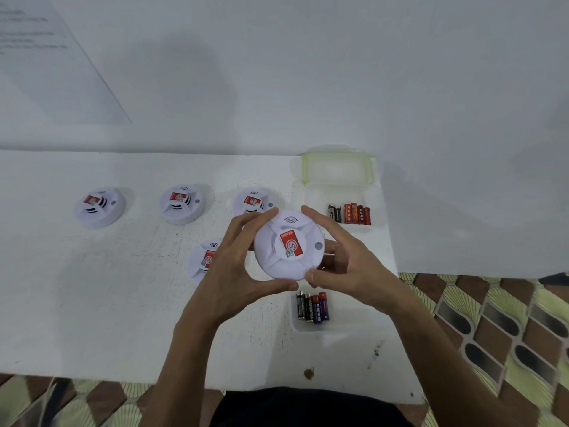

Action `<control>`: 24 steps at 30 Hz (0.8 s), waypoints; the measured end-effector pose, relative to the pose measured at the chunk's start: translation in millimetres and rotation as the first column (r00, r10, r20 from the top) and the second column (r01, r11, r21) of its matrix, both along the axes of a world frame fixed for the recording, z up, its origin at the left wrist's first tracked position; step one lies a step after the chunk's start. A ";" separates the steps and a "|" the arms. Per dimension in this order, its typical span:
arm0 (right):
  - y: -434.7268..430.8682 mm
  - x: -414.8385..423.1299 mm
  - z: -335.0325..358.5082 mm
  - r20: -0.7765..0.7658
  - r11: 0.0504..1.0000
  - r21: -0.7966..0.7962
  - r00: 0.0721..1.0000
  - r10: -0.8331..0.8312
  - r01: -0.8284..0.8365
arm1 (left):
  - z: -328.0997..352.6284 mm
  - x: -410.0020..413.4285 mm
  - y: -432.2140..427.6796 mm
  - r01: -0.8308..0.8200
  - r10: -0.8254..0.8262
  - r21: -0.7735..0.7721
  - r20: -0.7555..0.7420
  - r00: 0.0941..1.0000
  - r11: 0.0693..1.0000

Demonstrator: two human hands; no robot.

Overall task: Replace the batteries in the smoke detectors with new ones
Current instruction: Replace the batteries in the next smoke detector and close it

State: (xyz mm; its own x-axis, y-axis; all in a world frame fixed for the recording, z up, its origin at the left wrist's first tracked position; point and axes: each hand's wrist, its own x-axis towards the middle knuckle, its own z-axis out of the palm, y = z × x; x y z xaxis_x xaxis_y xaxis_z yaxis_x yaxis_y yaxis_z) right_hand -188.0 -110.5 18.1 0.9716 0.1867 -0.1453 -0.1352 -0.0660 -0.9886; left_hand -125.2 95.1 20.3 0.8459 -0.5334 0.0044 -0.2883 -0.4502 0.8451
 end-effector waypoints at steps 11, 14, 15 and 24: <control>0.5 1.1 -1.2 -0.001 1.000 0.005 1.000 0.006 -0.006 | -6.5 0.5 1.0 0.018 -0.020 0.020 0.135 0.991 1.000; 1.2 0.7 -0.8 -0.006 1.000 0.011 1.000 0.000 0.000 | -9.9 0.1 0.7 0.051 -0.043 -0.025 0.249 0.967 0.998; 1.0 0.5 -0.5 -0.007 1.000 0.014 1.000 -0.002 0.002 | -10.1 0.0 -0.1 0.055 -0.042 -0.039 0.278 0.960 0.998; 0.5 -1.3 1.0 -0.015 1.000 0.001 1.000 -0.002 0.002 | -4.7 -2.0 -1.9 0.010 0.006 -0.085 0.184 0.983 0.996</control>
State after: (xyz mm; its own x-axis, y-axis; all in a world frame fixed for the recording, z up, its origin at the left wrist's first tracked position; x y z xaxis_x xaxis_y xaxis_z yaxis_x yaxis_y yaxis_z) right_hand -189.2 -110.0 19.2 0.9697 0.1850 -0.1594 -0.1499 -0.0644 -0.9866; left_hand -127.2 93.3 15.5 0.8251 -0.5263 0.2052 -0.4431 -0.3777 0.8130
